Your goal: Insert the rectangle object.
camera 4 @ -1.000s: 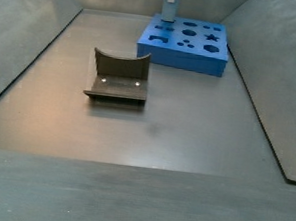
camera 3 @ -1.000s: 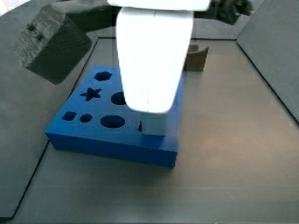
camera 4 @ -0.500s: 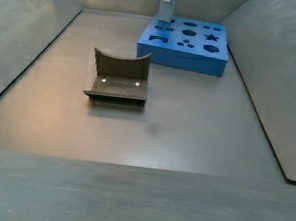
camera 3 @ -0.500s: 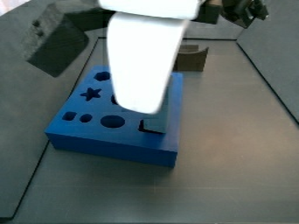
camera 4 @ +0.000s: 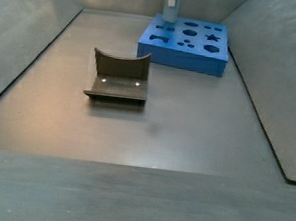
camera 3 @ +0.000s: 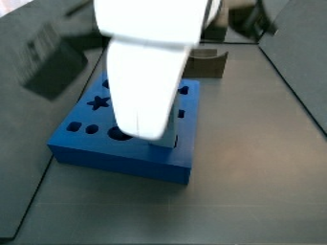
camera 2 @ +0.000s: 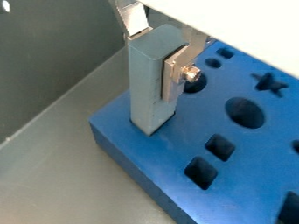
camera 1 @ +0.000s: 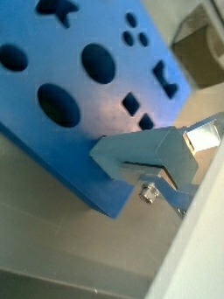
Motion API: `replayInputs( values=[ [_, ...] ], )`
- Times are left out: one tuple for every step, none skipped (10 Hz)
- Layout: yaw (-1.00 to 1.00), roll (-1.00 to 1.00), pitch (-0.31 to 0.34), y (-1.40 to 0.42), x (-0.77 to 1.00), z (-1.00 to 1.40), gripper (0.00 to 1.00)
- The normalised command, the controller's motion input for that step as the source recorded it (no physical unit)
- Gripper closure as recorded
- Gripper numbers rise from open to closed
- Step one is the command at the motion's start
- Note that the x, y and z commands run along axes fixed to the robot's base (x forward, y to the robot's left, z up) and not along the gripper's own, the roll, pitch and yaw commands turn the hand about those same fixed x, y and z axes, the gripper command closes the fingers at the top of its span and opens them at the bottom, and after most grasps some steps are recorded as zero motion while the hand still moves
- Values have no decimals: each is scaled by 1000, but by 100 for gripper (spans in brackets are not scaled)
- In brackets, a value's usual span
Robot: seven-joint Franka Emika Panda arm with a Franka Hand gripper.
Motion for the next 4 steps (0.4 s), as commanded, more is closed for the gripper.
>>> replayInputs(
  values=[
    [343,0,27,0,57,-623,100],
    [263,-7,0,0,3,-551,100],
    [-117,-23,0,0,-46,-89,100],
    [0,0,0,0,0,0,100]
  ],
)
